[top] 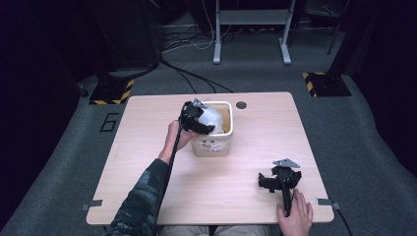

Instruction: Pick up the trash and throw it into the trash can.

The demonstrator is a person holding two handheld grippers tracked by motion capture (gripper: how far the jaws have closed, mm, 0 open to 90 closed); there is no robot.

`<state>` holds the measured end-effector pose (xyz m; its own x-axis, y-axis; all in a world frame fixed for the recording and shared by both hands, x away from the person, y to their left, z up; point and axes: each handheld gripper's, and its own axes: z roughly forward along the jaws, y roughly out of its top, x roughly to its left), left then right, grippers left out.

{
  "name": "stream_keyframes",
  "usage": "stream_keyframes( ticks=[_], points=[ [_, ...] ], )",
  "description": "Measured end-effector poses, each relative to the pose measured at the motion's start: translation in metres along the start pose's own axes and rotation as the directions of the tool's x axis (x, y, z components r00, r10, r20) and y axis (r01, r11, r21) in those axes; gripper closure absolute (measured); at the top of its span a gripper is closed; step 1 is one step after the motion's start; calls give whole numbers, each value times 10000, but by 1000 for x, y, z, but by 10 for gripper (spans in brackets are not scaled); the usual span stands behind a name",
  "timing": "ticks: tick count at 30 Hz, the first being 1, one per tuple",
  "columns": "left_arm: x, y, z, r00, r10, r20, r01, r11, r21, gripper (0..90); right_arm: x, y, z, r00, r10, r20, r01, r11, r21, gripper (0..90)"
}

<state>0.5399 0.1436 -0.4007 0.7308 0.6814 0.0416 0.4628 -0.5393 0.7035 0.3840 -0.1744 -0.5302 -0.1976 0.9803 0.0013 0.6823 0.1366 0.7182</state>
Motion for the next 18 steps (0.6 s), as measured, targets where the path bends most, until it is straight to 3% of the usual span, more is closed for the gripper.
stream_keyframes(
  ticks=[11,18],
  points=[
    [0,0,-9,9999,-39,98,41,9997,-250,74,0,0,0,10000,-30,-1,30,10000,-9,0],
    [-1,0,-23,9998,16,178,-10,9993,-378,34,0,0,0,10000,-31,-1,31,10000,-9,0]
  ],
)
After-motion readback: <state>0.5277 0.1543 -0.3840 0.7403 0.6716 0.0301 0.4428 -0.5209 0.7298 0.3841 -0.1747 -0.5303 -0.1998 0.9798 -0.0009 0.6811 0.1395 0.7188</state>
